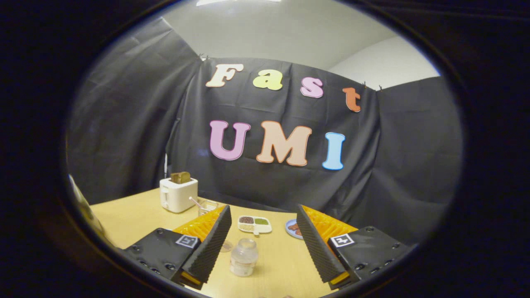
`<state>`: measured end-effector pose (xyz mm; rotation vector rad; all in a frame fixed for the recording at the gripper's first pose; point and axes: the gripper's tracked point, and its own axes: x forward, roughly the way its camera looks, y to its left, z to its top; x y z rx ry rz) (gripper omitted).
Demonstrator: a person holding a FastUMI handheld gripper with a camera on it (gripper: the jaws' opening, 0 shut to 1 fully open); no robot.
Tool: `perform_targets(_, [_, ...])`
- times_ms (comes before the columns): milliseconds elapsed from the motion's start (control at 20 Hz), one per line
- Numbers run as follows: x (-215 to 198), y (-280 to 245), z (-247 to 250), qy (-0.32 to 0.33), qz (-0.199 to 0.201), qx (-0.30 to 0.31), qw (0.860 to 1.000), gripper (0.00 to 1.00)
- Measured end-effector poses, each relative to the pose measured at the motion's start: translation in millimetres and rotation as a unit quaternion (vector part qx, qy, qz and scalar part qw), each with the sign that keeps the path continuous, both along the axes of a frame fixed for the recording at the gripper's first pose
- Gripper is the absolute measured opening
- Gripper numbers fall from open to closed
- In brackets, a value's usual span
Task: Take the bottle from table, then pour the juice into the cup, finally place the bottle on the coaster
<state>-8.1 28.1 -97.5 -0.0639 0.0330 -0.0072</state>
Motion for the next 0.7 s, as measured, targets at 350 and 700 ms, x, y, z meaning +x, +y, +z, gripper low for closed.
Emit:
perform_targets(350, [-6, 22, -85, 0.039, -0.011, 0.011, 0.999, 0.99])
perform_targets(700, [-1, 32, -142, 0.068, -0.021, 0.005, 0.997, 0.99])
